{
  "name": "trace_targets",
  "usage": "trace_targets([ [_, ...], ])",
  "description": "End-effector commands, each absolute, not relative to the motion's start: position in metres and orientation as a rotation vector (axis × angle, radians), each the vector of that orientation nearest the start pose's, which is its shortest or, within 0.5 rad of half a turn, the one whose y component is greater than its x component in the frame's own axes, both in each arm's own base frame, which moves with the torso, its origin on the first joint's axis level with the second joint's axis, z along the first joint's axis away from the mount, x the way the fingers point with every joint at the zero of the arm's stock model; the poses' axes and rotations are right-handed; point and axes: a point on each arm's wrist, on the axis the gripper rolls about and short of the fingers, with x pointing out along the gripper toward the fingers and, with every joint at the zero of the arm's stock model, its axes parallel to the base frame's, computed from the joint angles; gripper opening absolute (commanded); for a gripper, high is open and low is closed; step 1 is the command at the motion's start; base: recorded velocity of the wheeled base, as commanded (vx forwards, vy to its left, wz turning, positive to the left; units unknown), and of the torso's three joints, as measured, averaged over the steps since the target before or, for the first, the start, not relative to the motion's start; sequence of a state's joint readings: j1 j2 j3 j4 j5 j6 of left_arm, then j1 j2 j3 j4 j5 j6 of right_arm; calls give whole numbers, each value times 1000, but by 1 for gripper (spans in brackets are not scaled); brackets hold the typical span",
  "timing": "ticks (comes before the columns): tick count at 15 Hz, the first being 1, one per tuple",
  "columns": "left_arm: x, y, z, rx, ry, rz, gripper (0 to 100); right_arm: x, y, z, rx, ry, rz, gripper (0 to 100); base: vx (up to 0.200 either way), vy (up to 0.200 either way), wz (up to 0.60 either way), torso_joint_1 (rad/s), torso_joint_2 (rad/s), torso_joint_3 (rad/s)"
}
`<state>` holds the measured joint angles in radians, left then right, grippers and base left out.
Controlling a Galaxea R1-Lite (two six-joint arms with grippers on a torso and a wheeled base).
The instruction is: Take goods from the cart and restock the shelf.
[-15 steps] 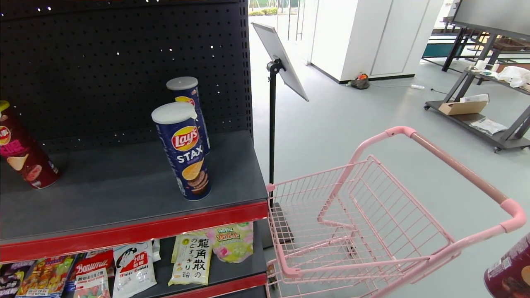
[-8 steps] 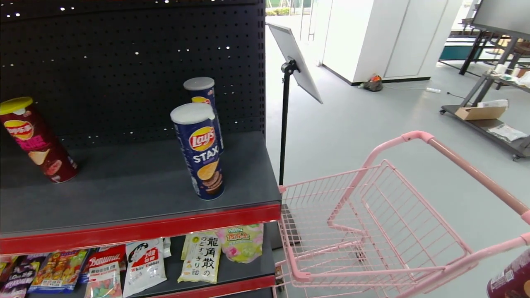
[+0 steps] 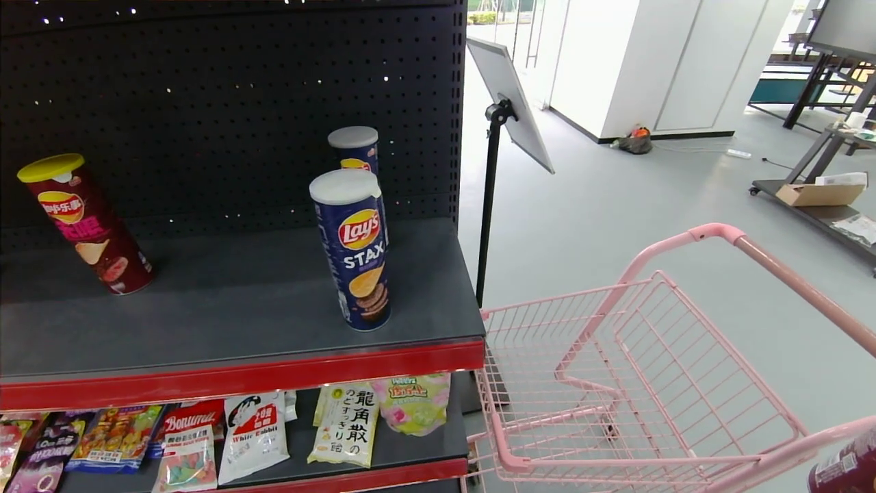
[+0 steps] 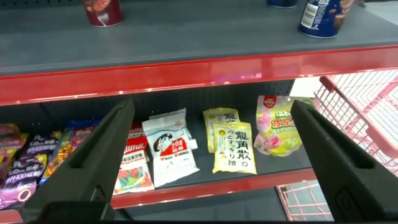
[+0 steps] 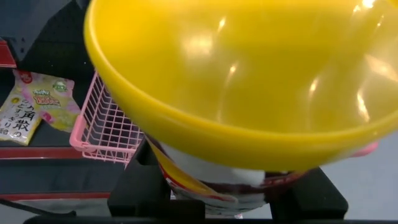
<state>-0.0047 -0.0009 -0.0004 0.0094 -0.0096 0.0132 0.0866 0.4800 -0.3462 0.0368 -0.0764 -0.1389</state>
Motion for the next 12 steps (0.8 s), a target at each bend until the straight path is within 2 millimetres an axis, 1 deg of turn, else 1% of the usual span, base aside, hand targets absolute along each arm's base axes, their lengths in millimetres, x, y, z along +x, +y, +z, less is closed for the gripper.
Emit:
trace_targets([
  [1,-23,0,75,14,8,-14,100,11,-1,169,-149,141,22,0,0,200,0,2,-2,2],
  [7,-23,0,75,17,9,-17,100,10,-1,167,-149,141,22,0,0,200,0,0,2,2],
  [12,-23,0,75,20,9,-18,100,10,-1,167,-150,143,22,0,-200,200,0,6,5,0],
])
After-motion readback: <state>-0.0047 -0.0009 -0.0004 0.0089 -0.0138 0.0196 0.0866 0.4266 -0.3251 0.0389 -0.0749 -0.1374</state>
